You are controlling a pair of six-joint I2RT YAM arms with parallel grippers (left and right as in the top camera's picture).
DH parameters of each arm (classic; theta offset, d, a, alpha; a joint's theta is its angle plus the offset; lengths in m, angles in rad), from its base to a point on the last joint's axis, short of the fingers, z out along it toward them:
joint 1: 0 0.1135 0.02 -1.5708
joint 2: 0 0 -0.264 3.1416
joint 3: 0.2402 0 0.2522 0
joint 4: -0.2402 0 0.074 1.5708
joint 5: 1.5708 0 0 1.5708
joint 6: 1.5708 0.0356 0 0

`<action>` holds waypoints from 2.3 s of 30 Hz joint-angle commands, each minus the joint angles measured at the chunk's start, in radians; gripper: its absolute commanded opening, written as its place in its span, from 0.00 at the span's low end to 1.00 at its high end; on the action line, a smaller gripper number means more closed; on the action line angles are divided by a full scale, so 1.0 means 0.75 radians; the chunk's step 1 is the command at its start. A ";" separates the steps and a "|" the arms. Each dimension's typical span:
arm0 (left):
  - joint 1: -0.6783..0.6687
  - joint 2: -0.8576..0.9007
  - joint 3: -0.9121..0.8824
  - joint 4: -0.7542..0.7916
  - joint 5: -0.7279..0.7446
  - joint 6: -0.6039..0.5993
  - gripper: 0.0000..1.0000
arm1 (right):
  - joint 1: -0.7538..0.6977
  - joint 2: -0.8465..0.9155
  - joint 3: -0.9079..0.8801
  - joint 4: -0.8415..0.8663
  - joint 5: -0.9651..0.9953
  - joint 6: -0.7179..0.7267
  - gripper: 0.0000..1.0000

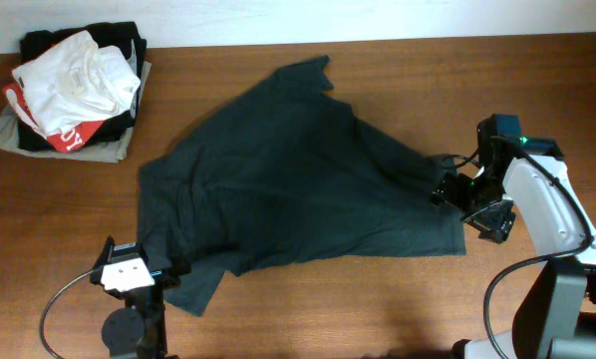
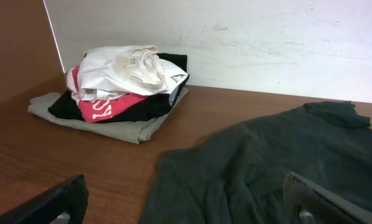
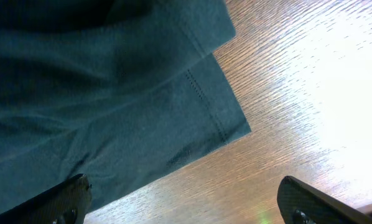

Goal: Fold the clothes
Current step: 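Grasp the shirt's right corner with the right gripper, then pull the right corner up and right to spread the shirt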

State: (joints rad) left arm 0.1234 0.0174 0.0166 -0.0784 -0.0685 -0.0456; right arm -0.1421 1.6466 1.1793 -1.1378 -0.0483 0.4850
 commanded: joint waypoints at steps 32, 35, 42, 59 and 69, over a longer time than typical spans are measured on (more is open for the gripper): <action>-0.004 -0.006 -0.010 0.004 -0.009 0.013 0.99 | -0.002 0.094 -0.168 0.579 -0.072 -0.044 0.72; -0.004 -0.006 -0.010 0.004 -0.009 0.013 0.99 | -0.002 0.094 -0.169 0.578 -0.071 -0.043 0.62; -0.004 -0.006 -0.010 0.004 -0.009 0.013 0.99 | -0.002 0.094 -0.168 0.616 -0.072 -0.043 0.04; -0.004 -0.006 -0.010 0.004 -0.009 0.013 0.99 | -0.003 0.107 0.443 1.033 -0.023 -0.047 0.08; -0.004 -0.006 -0.010 0.004 -0.009 0.013 0.99 | -0.043 0.223 0.455 0.931 0.116 -0.064 0.99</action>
State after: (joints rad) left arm 0.1234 0.0177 0.0166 -0.0784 -0.0685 -0.0456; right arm -0.1520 1.8305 1.5040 -0.4065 0.0036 0.4442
